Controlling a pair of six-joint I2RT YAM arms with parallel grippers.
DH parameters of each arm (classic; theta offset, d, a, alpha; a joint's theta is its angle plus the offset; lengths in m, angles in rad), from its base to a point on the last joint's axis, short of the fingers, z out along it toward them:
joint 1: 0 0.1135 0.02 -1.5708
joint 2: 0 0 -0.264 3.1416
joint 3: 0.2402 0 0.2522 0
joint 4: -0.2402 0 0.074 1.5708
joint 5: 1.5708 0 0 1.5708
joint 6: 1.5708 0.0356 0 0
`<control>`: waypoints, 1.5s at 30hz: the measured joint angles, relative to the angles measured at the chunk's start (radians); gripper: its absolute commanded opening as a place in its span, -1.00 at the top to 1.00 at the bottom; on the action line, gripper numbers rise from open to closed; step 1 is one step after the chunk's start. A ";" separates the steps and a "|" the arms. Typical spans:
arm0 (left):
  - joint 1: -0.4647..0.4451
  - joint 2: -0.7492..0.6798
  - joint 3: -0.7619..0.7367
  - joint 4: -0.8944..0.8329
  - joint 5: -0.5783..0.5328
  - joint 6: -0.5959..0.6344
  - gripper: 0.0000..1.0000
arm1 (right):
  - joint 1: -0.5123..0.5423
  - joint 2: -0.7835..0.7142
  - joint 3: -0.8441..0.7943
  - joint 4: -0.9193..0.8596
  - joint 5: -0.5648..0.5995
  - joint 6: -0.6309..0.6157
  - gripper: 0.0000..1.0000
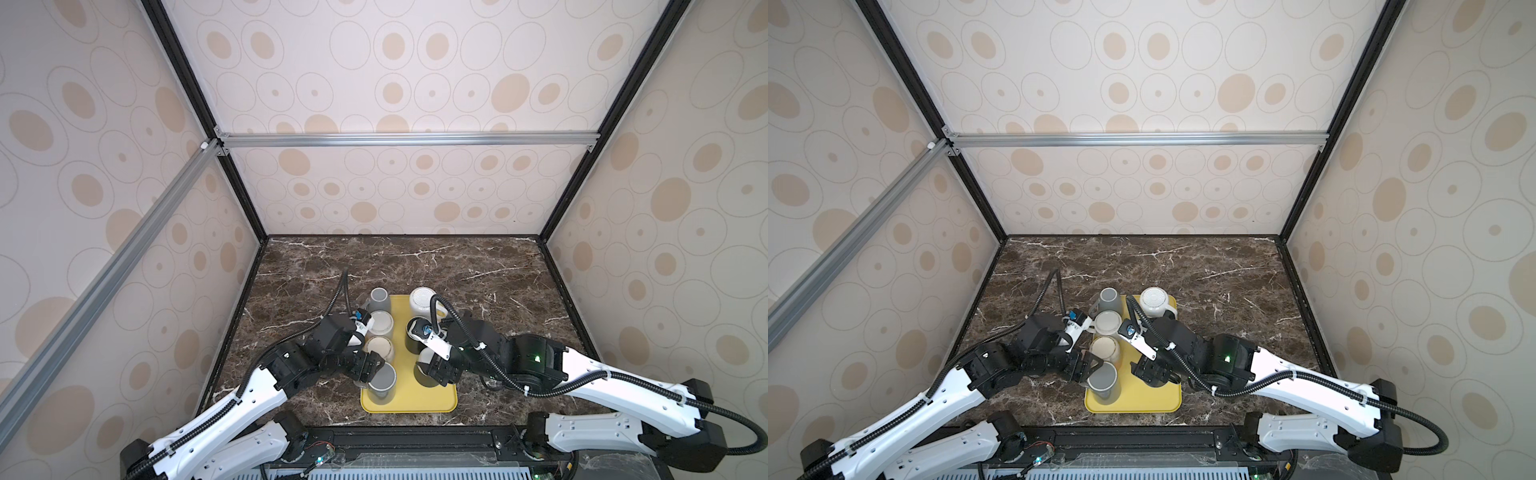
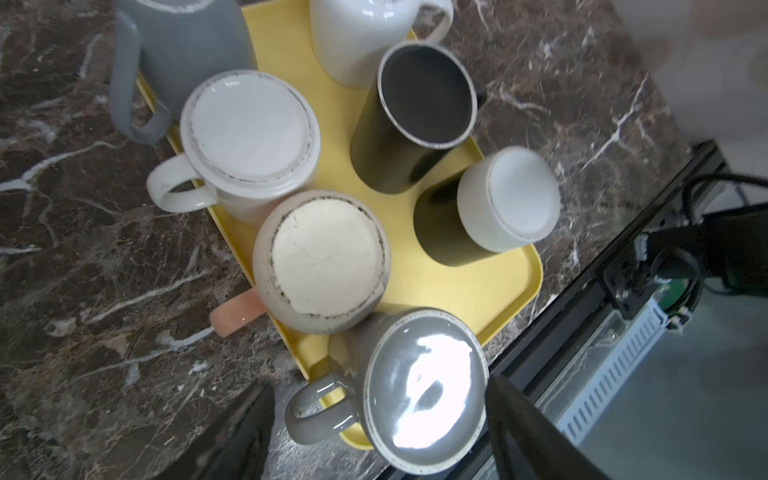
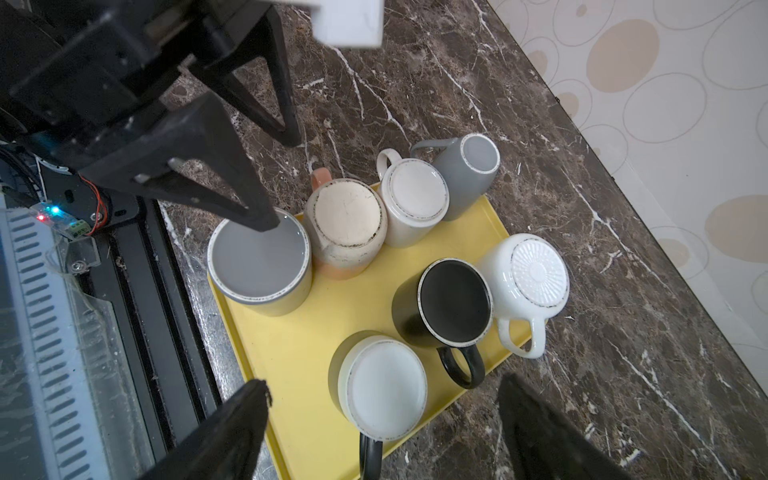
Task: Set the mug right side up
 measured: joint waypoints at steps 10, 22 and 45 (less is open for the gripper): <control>-0.098 0.066 0.100 -0.115 -0.118 0.076 -0.79 | 0.000 0.008 -0.023 0.010 0.018 0.000 -0.81; -0.127 0.090 0.108 -0.128 -0.032 0.185 -0.87 | 0.000 0.026 -0.045 0.023 0.063 0.000 -0.83; -0.127 0.148 0.108 -0.131 -0.039 0.190 -0.88 | 0.000 0.008 -0.080 0.068 0.090 0.012 -0.84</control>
